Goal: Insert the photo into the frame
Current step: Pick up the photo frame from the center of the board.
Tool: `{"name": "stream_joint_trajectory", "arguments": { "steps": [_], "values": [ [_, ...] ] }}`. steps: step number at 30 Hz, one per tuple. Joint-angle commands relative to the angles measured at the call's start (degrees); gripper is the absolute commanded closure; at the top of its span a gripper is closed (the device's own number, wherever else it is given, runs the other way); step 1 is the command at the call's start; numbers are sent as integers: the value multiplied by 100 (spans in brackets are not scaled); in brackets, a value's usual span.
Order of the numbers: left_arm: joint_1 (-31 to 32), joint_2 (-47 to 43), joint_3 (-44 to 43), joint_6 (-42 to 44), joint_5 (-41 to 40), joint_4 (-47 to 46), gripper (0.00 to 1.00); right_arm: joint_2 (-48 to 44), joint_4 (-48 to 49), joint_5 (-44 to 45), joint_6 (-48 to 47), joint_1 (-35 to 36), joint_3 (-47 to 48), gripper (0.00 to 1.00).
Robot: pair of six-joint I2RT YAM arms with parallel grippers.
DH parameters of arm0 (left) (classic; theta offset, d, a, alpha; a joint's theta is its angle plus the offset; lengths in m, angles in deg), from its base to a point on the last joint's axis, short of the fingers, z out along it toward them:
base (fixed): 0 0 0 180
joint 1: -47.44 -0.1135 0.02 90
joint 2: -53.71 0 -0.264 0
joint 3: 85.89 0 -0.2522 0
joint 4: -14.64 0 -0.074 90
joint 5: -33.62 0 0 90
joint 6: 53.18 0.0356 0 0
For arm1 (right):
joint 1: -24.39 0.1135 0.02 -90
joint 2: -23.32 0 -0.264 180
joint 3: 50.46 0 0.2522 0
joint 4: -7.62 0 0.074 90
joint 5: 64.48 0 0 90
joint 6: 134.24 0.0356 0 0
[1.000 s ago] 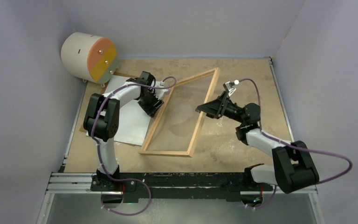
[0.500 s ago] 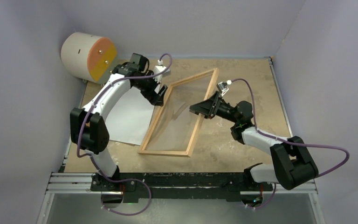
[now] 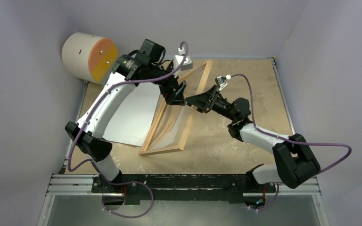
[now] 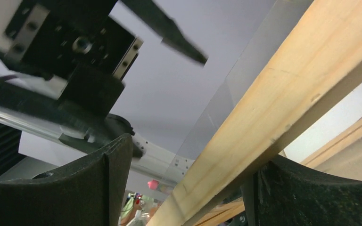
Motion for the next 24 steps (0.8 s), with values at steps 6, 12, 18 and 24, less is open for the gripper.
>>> {"name": "stream_joint_trajectory", "arguments": {
  "steps": [6,12,18,24],
  "values": [
    [856,-26,-505,-549,-866,868,4,-148,-87,472,-216,77,326,22],
    [897,-316,264,-489,-1142,757,3,-84,-127,475,-240,85,327,24],
    [1109,-208,284,-503,-827,866,2,-107,-426,525,-415,95,487,25],
    [1105,-125,-572,-629,-439,915,1,-148,-627,538,-503,121,546,26]
  ]
}}
